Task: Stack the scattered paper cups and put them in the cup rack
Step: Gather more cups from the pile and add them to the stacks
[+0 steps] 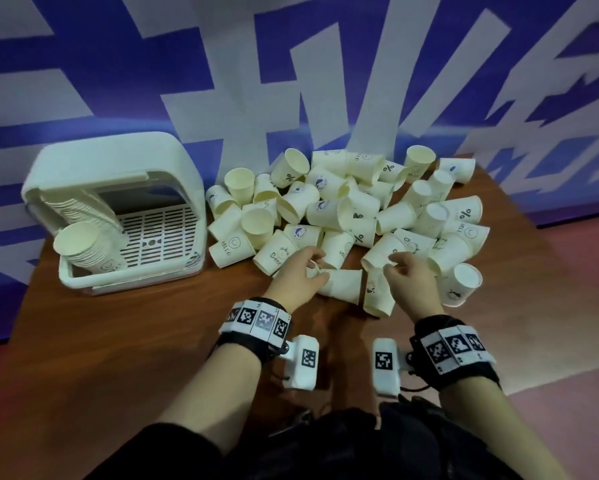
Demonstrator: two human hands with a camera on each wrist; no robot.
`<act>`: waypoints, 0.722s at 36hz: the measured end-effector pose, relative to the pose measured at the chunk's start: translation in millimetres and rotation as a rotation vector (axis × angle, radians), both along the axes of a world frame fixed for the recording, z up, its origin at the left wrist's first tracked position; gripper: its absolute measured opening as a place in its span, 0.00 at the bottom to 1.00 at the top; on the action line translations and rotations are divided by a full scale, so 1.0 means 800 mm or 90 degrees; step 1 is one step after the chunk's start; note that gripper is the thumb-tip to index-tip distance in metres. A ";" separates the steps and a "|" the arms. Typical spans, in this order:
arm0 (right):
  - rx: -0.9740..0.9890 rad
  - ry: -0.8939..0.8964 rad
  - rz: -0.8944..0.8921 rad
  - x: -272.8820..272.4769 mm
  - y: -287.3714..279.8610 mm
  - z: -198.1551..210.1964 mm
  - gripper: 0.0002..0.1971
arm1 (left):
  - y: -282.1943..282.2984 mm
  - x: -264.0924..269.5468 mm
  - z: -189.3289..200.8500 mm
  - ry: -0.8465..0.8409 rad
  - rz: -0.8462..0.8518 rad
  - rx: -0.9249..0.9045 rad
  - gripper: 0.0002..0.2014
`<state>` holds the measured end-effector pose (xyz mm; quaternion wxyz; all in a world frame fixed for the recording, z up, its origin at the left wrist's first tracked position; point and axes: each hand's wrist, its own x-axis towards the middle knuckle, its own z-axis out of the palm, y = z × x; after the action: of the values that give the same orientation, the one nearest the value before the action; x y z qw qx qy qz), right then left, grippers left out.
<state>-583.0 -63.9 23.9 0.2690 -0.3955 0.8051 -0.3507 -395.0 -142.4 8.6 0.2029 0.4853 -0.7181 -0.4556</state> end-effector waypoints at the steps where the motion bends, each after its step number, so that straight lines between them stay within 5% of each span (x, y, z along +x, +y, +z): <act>1: 0.012 0.007 0.004 -0.008 0.000 -0.002 0.18 | 0.001 -0.009 -0.003 -0.015 -0.012 -0.005 0.18; 19: 0.168 -0.021 0.193 -0.073 -0.009 -0.044 0.26 | 0.006 -0.101 -0.043 -0.334 -0.212 -0.113 0.35; 26: 0.191 -0.013 0.222 -0.075 -0.019 -0.049 0.22 | 0.005 -0.106 -0.056 -0.378 -0.223 -0.107 0.36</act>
<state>-643.1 -79.1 -15.0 0.3893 -0.4806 0.7651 -0.1792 -479.8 -138.6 -36.4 -0.0563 0.4477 -0.8532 -0.2617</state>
